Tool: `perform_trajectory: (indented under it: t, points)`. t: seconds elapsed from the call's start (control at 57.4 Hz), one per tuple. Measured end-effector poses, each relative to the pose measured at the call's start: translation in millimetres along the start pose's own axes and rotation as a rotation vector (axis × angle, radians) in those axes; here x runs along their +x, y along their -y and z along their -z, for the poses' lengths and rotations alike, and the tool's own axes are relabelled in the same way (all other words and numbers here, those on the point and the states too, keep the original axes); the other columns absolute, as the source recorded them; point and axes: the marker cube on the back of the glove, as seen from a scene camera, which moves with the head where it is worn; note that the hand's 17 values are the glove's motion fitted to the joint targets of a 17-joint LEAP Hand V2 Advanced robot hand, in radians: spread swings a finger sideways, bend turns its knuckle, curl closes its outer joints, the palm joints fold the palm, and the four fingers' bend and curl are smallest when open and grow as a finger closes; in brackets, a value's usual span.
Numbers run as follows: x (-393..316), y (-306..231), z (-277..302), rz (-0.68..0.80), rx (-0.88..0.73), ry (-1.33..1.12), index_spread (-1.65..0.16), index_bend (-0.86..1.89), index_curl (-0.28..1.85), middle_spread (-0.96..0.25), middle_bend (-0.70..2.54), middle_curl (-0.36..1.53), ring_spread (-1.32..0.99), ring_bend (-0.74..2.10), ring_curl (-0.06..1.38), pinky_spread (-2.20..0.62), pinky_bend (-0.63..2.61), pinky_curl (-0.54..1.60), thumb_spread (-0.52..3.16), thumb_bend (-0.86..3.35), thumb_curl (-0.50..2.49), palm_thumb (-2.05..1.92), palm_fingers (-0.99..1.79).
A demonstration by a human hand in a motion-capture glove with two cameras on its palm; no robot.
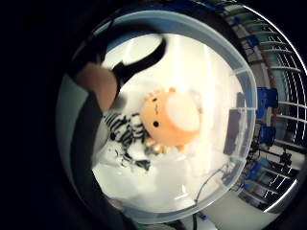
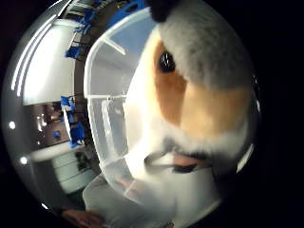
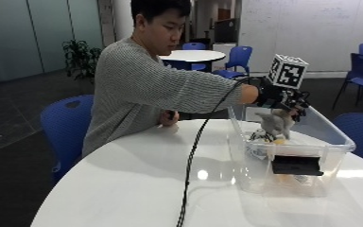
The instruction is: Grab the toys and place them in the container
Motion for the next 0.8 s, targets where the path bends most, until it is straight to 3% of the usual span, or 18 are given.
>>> perform_trajectory:
  t: [0.035,0.052,0.087,0.383,0.523,0.61,0.697,0.802]
  points:
    - [1,-2,1,0.002,0.0,0.002,-0.36,0.0,0.33,-0.29,0.29,0.72,-0.43,1.11,0.66,-0.31,1.34,0.55,0.75,-0.04,1.13,0.37,-0.02]
    - [2,-3,1,0.003,0.003,0.004,-0.36,0.01,0.31,-0.27,0.23,0.69,-0.4,0.97,0.61,-0.27,1.36,0.54,0.8,-0.06,1.09,0.32,-0.21]
    - [3,-5,3,0.004,0.008,0.005,-0.35,0.03,0.28,-0.26,0.19,0.66,-0.37,0.91,0.58,-0.22,1.36,0.51,0.89,-0.05,1.03,0.27,-0.24]
    - [9,-51,20,0.096,0.049,0.047,-0.32,0.07,0.18,-0.19,0.16,0.51,-0.26,0.77,0.47,-0.04,1.28,0.43,1.26,-0.02,0.69,0.09,-0.19]
    - [28,-146,33,0.144,0.105,0.072,-0.33,0.12,0.18,-0.19,0.17,0.47,-0.23,0.7,0.44,-0.01,1.2,0.39,1.34,-0.03,0.57,0.02,-0.18]
    - [83,-217,31,-0.001,0.196,-0.171,-0.33,0.14,0.19,-0.18,0.17,0.45,-0.21,0.65,0.42,0.01,1.13,0.37,1.37,-0.02,0.52,-0.01,-0.16]
    - [93,-280,21,0.142,0.241,-0.081,-0.35,0.18,0.22,-0.18,0.18,0.44,-0.19,0.59,0.4,0.02,1.06,0.34,1.38,-0.02,0.47,-0.02,-0.1]
    - [93,-336,-1,0.178,0.245,-0.01,-0.36,0.18,0.24,-0.17,0.18,0.43,-0.17,0.53,0.38,0.03,0.99,0.32,1.39,-0.02,0.43,-0.02,-0.08]
